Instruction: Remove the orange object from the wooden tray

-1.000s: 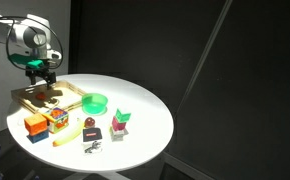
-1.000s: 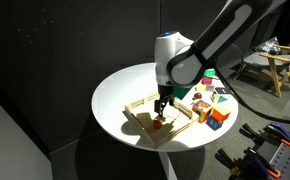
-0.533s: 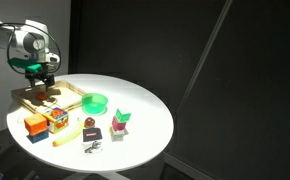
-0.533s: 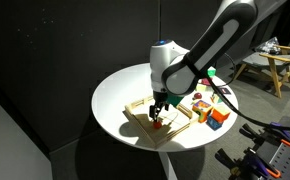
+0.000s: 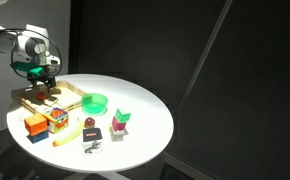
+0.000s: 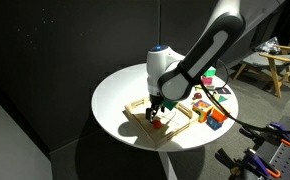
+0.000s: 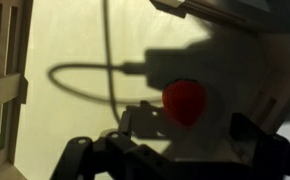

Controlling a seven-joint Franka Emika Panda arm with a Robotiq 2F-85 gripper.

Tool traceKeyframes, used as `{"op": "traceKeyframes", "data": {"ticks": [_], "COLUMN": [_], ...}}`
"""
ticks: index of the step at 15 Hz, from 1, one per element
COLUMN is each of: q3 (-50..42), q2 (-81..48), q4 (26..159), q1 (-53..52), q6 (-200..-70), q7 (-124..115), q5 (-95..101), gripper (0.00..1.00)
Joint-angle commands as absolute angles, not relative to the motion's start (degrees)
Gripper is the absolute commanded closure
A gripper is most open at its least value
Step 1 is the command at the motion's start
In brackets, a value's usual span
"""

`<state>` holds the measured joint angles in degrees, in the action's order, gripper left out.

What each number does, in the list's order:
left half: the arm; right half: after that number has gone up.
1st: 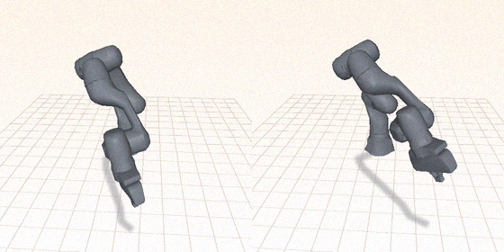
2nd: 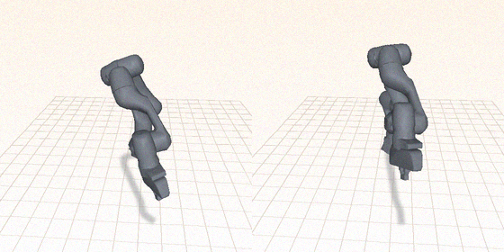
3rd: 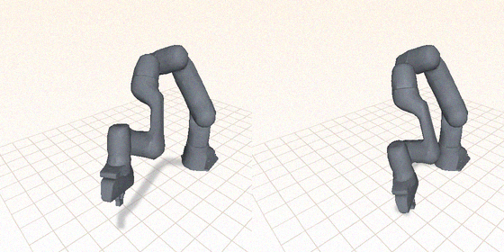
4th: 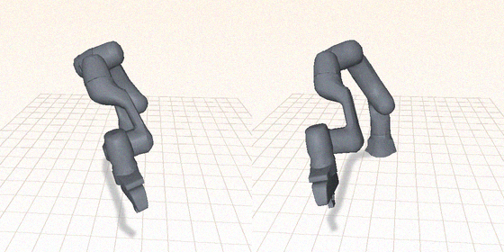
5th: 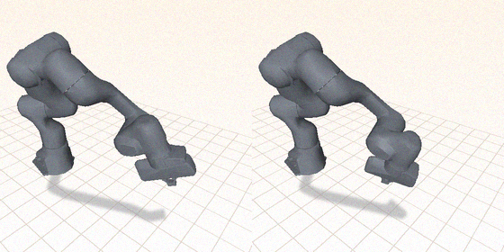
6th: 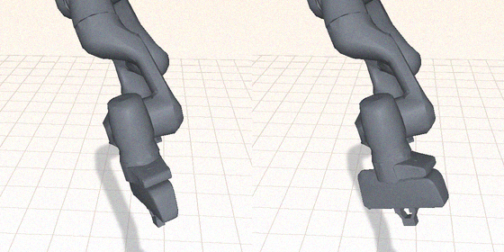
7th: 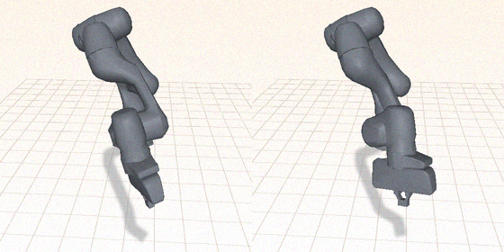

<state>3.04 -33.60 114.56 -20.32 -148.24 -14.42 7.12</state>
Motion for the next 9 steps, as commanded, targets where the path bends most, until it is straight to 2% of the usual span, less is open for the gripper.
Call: {"op": "traceKeyframes", "data": {"ticks": [1, 9], "q3": [2.04, 1.88], "q2": [-35.49, -37.37], "q4": [112.52, 111.87], "q1": [-21.1, -21.1], "q6": [-149.07, -149.93], "q7": [-15.58, -15.12], "q5": [8.53, 8.21], "gripper": [0.0, 0.0]}}
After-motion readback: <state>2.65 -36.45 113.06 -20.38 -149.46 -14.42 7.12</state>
